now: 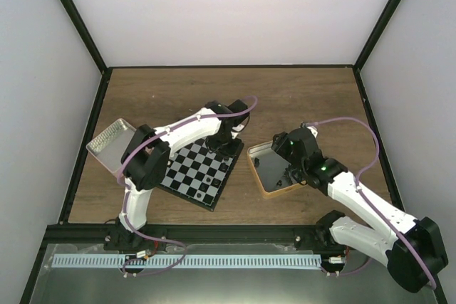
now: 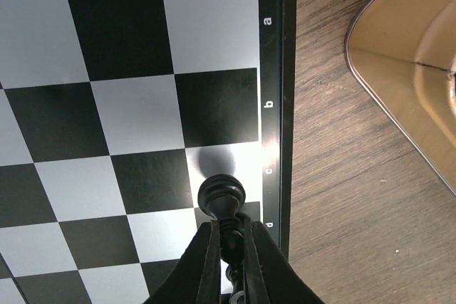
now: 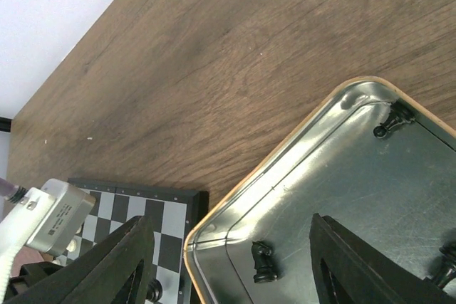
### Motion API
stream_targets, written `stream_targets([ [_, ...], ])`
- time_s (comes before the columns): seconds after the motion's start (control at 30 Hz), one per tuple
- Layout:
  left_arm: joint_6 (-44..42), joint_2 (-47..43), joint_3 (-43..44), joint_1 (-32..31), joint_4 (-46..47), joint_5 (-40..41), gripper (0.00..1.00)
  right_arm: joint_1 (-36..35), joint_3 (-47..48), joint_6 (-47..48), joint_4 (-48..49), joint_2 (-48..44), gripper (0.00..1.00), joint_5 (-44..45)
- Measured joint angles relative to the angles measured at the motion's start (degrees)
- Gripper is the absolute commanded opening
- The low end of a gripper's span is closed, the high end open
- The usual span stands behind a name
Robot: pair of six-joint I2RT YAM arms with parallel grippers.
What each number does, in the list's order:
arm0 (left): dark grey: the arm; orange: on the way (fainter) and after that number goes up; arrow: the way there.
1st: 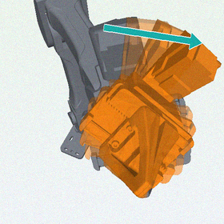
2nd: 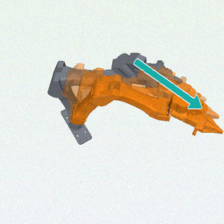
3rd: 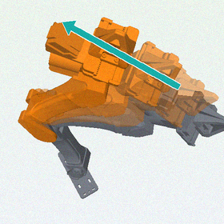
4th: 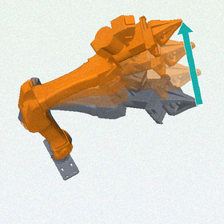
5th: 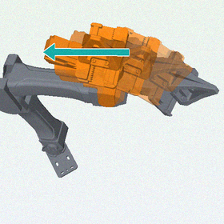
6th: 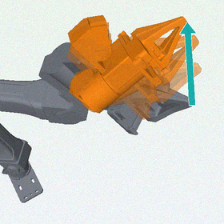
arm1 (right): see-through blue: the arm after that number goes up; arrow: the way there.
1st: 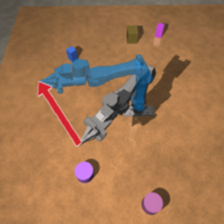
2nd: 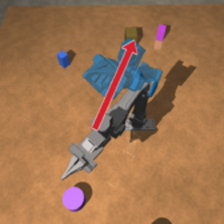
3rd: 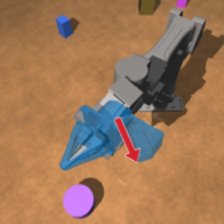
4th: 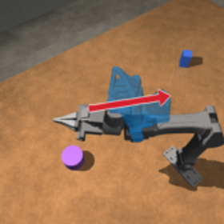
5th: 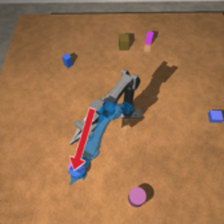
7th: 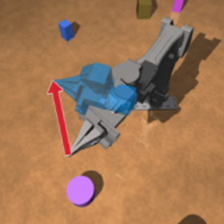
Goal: Set up the chess pieces on the board
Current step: Place the chess piece on the chessboard.
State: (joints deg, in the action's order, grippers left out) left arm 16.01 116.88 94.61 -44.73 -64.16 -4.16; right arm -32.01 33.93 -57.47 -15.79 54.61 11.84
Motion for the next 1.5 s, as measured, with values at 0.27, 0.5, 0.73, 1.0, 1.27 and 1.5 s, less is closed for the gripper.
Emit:
stream_targets([
  [0.27, -0.9, 0.0, 0.0, -0.1, -0.4, -0.4, 0.07, 0.0, -0.4, 0.0, 0.4, 0.7, 0.61, -0.1],
  [0.5, -1.3, 0.7, 0.0, -0.1, 0.0, -0.6, 0.09, 0.0, -0.4, 0.0, 0.9, 1.0, 0.61, -0.3],
  [0.73, -1.5, 1.2, 0.0, -0.1, 0.0, -0.7, 0.29, 0.0, -0.4, 0.0, 0.9, 1.0, 0.62, -0.3],
  [1.0, -1.4, 1.2, 1.0, -0.1, 0.6, -1.2, 0.32, 0.0, -0.4, 0.1, 0.8, 1.0, 0.62, -0.3],
  [1.27, -1.3, 1.2, 0.8, -0.2, 0.8, 0.6, 0.44, 0.0, -0.4, 0.0, 0.8, 1.0, 0.62, -0.6],
  [1.5, -1.0, 1.2, -1.0, -0.2, 1.7, 1.1, 0.29, 0.0, -0.4, 0.0, 0.8, 1.0, 0.62, -1.1],
])
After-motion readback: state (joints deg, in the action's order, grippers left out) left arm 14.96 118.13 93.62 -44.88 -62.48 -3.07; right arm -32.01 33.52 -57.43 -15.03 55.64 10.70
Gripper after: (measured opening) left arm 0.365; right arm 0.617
